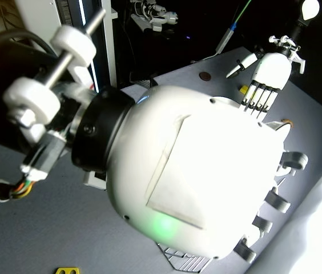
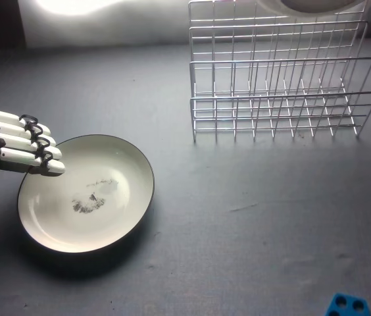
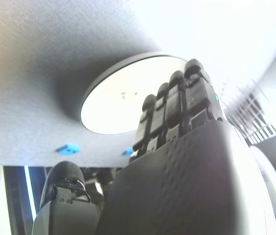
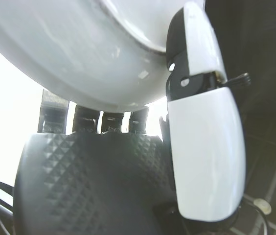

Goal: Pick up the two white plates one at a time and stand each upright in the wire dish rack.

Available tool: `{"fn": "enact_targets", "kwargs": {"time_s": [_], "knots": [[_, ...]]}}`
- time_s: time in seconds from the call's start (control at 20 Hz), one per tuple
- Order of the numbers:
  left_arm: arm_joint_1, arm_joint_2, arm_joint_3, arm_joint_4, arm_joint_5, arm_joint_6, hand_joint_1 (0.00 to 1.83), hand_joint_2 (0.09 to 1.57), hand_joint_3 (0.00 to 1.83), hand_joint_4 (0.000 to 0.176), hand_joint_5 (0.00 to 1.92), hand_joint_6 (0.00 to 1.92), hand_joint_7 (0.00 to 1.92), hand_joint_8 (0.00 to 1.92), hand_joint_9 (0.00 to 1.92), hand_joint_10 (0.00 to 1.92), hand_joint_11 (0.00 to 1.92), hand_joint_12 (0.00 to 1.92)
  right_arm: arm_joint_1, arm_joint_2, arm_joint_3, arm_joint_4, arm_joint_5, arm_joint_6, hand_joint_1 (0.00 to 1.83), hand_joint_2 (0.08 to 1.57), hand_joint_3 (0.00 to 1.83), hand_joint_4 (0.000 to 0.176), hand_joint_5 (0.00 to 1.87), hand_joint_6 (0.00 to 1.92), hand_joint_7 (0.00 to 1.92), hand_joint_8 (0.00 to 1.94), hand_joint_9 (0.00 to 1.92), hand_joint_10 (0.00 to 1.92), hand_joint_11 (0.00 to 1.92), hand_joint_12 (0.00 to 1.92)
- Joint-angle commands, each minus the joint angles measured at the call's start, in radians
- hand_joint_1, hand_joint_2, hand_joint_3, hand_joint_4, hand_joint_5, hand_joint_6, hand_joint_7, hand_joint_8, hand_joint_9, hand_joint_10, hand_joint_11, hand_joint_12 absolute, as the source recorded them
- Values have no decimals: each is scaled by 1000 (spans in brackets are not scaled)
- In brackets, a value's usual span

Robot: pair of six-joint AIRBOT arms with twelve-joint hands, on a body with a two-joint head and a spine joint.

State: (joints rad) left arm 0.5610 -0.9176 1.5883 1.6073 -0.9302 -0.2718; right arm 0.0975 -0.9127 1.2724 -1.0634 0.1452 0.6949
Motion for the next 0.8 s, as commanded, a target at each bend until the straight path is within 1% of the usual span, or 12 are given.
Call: {"fn": "enact_targets", "kwargs": {"time_s": [0.0, 0.05, 0.1, 0.2, 0.25, 0.3, 0.4, 0.5, 0.55, 0.6, 0.75], "knots": [[-10, 8, 4, -56, -18, -5, 0, 1073, 0, 0, 27, 5, 7, 2, 0, 0, 0, 0, 11, 13, -1, 34, 68, 20, 1204, 1142, 1, 18, 887, 1141, 988, 980, 1250, 9, 778, 1173], [-10, 8, 4, -56, -18, -5, 0, 1070, 0, 0, 33, 7, 13, 4, 0, 0, 0, 0, 7, 15, -3, 31, 71, 22, 1203, 1144, 2, 14, 876, 1151, 992, 979, 1249, 8, 777, 1173], [-10, 8, 4, -56, -18, -5, 0, 1074, 0, 0, 34, 7, 5, 0, 0, 0, 0, 0, 3, 17, -4, 17, 72, 32, 1209, 1134, 0, 15, 900, 1117, 1016, 942, 1263, 14, 801, 1160], [-10, 8, 4, -56, -18, -5, 0, 1069, 0, 0, 26, 6, 10, 4, 0, 0, 0, 0, -5, 19, -4, -9, 73, 58, 1202, 1143, 1, 18, 884, 1144, 991, 978, 1249, 7, 781, 1161], [-11, 8, 4, -56, -18, -5, 0, 1071, 0, 0, 34, 8, 9, 3, 0, 0, 0, 0, -9, 19, -4, -22, 77, 68, 1202, 1144, 0, 17, 881, 1147, 989, 985, 1249, 7, 762, 1183], [-12, 8, 4, -56, -18, -5, 0, 1071, 0, 0, 34, 8, 9, 3, 0, 0, 0, 0, -10, 20, -4, -64, 81, 107, 1202, 1144, 0, 17, 881, 1147, 989, 985, 1249, 7, 762, 1183], [-12, 8, 4, -56, -18, -5, 0, 1068, 0, 0, 25, 3, 3, 0, 0, 0, 0, 0, -14, 20, -4, -181, 100, 224, 1208, 1134, 0, 20, 906, 1114, 1009, 949, 1258, 11, 772, 1176], [-12, 8, 4, -56, -18, -5, 0, 1071, 0, 0, 32, 5, 16, 6, 0, 0, 0, 0, -22, 20, -1, -183, 100, 228, 1208, 1134, 0, 18, 902, 1118, 1008, 947, 1255, 10, 774, 1175], [-12, 8, 4, -55, -18, -5, 0, 1070, 0, 0, 26, 2, 12, 4, 0, 0, 0, 0, -23, 20, 2, -183, 100, 228, 1212, 1126, 0, 21, 925, 1092, 1022, 920, 1266, 14, 791, 1156], [-13, 8, 4, -55, -18, -5, 0, 1069, 0, 0, 24, 1, 16, 5, 0, 0, 0, 0, -23, 20, 4, -183, 100, 228, 1213, 1124, 0, 20, 929, 1091, 1026, 909, 1273, 17, 802, 1153], [-14, 7, 4, -54, -18, -5, 0, 1072, 0, 0, 6, 0, 0, 0, 0, 0, 0, 0, -30, 17, 12, -183, 100, 224, 1211, 1128, 2, 21, 919, 1106, 1010, 936, 1257, 10, 785, 1174]]}}
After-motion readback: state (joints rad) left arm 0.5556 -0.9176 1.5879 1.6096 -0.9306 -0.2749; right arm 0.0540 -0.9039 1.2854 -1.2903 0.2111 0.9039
